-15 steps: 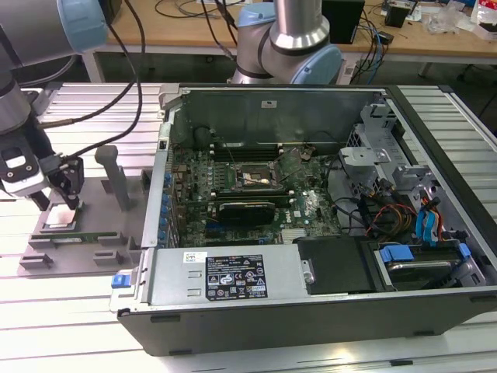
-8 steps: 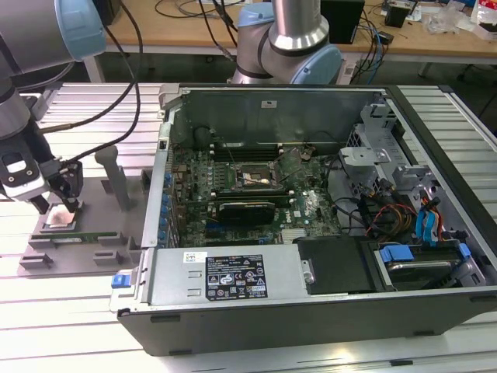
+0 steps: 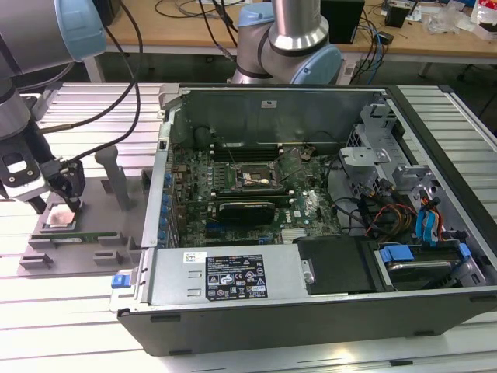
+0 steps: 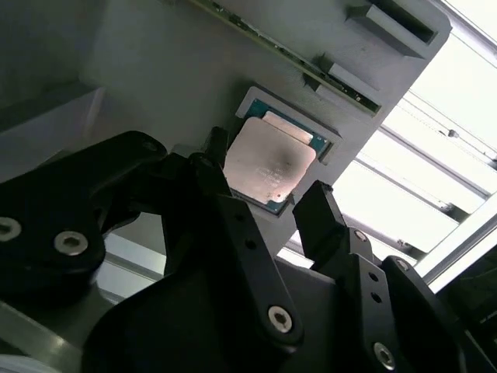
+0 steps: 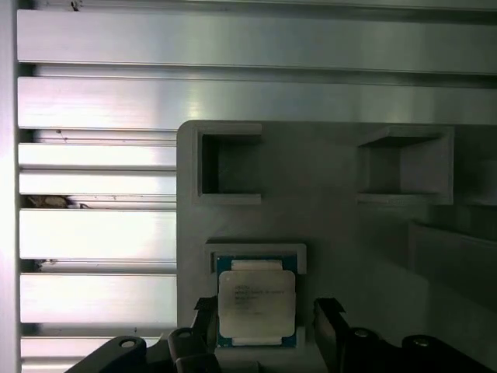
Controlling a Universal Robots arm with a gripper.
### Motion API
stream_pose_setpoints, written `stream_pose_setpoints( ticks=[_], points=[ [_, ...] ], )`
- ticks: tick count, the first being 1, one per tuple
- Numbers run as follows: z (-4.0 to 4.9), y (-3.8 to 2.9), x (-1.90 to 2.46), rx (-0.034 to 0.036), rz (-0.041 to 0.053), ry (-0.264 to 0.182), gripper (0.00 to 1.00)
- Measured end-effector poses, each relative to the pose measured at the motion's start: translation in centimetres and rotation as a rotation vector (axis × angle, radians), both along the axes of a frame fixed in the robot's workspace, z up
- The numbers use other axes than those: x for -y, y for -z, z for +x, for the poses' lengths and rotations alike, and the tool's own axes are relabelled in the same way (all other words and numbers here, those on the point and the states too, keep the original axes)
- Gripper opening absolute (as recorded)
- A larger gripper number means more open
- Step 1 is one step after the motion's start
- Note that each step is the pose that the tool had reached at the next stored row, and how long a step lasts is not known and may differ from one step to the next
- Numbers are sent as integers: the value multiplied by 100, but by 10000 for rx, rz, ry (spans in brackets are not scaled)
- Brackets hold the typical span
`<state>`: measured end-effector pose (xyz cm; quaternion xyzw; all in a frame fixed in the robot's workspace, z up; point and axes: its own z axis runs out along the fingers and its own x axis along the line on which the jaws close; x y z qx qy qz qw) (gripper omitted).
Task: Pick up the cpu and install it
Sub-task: 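Pick up the cpu and move it towards the insertion slot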
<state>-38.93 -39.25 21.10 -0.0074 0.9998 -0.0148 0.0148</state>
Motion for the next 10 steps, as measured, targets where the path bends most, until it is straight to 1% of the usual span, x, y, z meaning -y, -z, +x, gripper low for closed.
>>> stream_pose_setpoints(
  ticks=[2,3,4,5,8,10],
  points=[
    [-4,12,6,1,127,-12,62],
    [-4,23,7,1,171,-23,62],
    [-5,50,9,0,235,-51,62],
    [-11,67,11,-1,243,-85,62],
    [-31,155,16,-2,260,-220,62],
    [-35,178,18,-5,261,-235,62]
  ],
)
